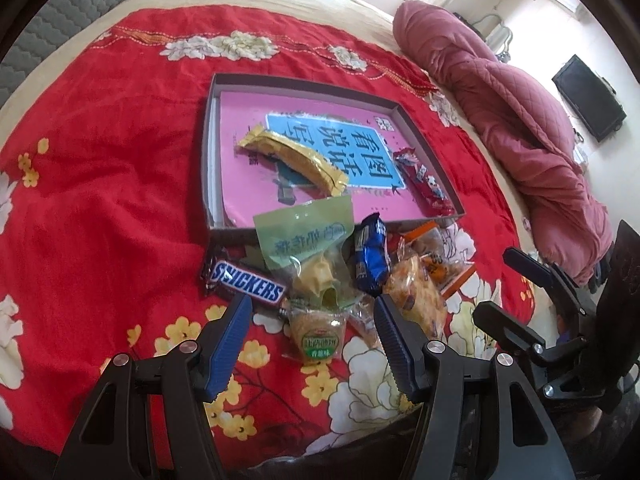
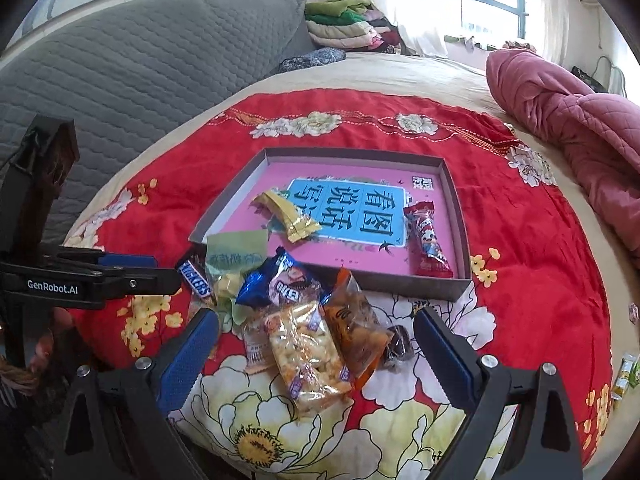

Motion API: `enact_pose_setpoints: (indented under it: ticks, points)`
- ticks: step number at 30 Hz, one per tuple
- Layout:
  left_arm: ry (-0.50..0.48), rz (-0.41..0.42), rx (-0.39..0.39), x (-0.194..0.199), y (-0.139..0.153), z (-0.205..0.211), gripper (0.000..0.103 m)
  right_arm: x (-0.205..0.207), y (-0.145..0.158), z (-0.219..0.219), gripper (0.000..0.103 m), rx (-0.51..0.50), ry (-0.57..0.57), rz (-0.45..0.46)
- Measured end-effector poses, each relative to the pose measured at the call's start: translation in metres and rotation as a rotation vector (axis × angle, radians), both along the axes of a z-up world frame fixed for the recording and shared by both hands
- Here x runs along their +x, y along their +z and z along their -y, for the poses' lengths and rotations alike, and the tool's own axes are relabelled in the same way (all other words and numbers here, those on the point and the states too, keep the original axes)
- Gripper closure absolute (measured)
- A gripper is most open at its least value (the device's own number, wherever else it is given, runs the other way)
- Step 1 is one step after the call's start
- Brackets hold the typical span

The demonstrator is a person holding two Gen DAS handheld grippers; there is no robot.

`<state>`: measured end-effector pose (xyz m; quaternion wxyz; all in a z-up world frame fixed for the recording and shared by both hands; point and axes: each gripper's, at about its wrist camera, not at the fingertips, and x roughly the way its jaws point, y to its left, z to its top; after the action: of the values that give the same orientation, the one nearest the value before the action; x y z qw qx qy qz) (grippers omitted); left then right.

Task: Organize snacks
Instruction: 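Move right tool to clear puffed-snack bag while left approaches round cookie packet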

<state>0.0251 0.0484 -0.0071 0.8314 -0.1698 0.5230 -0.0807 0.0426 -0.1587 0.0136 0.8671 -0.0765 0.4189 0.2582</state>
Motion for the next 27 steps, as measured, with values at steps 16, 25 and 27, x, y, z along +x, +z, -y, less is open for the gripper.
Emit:
enact_pose_setpoints:
  ticks: [16,25,27]
  points:
    - [-0.026,-0.067,-0.017,-0.003,-0.019,0.011,0.038,-0.002,-0.022,0.0,0.01,-0.012,0.031,-0.063]
    - [-0.037,-0.099,-0.028,-0.003,-0.029,0.015,0.038,0.001,-0.031,0.004,0.01,-0.003,0.022,-0.092]
    - [-0.039,-0.104,-0.029,-0.002,-0.03,0.016,0.038,0.002,-0.033,0.005,0.01,0.003,0.022,-0.099]
